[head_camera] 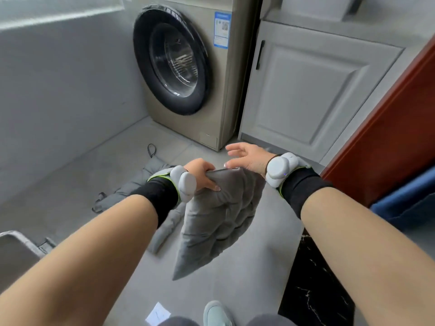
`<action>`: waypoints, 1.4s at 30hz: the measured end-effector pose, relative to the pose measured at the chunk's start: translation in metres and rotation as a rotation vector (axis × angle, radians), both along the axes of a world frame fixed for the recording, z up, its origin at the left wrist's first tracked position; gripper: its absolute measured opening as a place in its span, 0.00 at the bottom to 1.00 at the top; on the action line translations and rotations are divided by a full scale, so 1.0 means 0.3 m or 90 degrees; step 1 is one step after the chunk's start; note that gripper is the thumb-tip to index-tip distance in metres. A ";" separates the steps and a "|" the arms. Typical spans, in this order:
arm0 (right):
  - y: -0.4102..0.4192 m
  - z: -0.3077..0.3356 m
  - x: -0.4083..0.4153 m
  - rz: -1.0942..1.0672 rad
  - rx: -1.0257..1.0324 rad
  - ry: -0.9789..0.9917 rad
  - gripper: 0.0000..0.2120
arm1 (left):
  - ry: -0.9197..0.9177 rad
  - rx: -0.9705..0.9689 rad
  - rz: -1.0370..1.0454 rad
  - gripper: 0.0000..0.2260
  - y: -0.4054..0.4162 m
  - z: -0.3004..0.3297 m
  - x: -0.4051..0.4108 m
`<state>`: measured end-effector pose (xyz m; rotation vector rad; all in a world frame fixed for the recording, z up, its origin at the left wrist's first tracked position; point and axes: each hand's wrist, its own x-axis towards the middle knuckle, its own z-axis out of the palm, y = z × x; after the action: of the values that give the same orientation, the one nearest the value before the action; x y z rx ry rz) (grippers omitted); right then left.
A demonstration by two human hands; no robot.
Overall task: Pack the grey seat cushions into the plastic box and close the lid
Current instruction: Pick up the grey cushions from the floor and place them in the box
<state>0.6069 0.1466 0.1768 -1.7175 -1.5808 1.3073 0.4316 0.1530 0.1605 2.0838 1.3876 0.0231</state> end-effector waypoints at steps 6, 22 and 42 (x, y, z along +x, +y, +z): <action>-0.063 0.142 -0.036 0.163 0.100 -0.328 0.40 | -0.008 0.067 -0.023 0.15 -0.044 0.234 -0.028; -0.171 0.398 -0.111 0.132 0.174 -0.071 0.15 | -0.137 0.352 0.145 0.34 -0.179 0.539 -0.144; -0.220 0.697 -0.508 0.047 0.225 0.310 0.14 | -0.246 0.225 0.750 0.66 -0.652 0.479 -0.986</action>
<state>0.4544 0.0806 0.3859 -1.0407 -1.4803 1.2669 0.1357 -0.0427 0.3043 1.0919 2.2153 1.1346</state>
